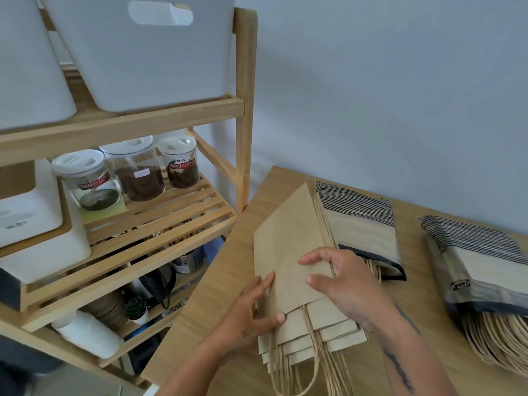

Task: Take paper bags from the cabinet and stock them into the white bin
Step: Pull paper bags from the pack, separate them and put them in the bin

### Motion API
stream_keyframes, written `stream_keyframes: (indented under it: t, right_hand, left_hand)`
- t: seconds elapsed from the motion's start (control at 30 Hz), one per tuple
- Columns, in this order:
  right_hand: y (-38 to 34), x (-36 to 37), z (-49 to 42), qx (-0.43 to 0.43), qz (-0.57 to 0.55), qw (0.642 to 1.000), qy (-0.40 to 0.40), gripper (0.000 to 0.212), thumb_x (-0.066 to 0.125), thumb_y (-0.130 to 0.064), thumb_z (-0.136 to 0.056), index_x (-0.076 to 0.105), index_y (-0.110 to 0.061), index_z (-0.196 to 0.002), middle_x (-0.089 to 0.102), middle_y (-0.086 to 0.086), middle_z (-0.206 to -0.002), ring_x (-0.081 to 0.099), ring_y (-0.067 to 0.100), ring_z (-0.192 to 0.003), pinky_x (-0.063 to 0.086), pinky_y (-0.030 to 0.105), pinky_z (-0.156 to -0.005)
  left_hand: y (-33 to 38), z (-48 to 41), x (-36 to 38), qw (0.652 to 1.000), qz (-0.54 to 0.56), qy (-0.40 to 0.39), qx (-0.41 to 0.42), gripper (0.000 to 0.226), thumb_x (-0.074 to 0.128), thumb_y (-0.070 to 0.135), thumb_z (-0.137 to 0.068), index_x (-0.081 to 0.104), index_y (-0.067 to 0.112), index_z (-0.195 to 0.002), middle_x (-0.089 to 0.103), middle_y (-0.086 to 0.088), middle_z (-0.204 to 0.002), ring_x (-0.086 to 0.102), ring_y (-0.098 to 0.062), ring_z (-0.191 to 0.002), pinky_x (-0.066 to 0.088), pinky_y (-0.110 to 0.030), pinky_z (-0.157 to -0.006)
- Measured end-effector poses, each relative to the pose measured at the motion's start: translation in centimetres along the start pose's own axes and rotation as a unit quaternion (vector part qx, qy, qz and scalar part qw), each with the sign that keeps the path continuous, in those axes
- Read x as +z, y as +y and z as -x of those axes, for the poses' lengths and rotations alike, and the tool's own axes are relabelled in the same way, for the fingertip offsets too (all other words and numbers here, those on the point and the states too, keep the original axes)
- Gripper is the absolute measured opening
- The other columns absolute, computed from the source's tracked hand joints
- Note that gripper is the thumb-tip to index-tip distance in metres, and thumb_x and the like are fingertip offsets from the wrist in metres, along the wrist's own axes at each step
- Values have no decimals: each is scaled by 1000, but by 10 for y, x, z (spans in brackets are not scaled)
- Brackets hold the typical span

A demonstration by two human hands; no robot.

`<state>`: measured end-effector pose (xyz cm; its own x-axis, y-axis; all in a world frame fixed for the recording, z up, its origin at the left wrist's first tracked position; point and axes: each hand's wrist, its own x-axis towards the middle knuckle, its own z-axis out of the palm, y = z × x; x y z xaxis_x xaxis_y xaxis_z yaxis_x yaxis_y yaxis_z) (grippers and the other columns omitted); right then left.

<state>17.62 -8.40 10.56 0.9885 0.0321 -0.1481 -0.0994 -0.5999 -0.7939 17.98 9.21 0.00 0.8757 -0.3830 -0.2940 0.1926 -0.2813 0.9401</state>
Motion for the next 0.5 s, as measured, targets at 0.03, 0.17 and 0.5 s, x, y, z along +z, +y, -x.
stream_keyframes:
  t: [0.03, 0.17, 0.5]
  right_hand:
    - [5, 0, 0, 1, -11, 1000, 4, 22, 65, -13, -82, 66, -33, -90, 60, -14, -111, 49, 2, -109, 32, 17, -89]
    - [26, -4, 4, 14, -117, 993, 15, 28, 62, 0, -81, 68, -27, -87, 63, -13, -108, 47, -8, -107, 29, 6, -77]
    - [95, 20, 32, 87, -407, 909, -15, 66, 92, -37, -37, 70, -24, -98, 65, 11, -118, 57, 32, -116, 39, 52, -105]
  left_hand:
    - [-2, 0, -1, 1000, -15, 0, 3, 75, 66, 35, -81, 21, 47, -140, 7, 8, -156, 9, -15, -144, 18, -28, -114]
    - [-5, 1, -3, 997, -67, 24, 39, 47, 47, 48, -87, 26, 59, -128, 13, 13, -152, 11, -10, -141, 19, -25, -108]
    - [6, 10, -9, 989, 79, 127, 4, 94, 77, 31, -70, 19, 39, -145, 28, 13, -139, 37, -15, -129, 36, -42, -111]
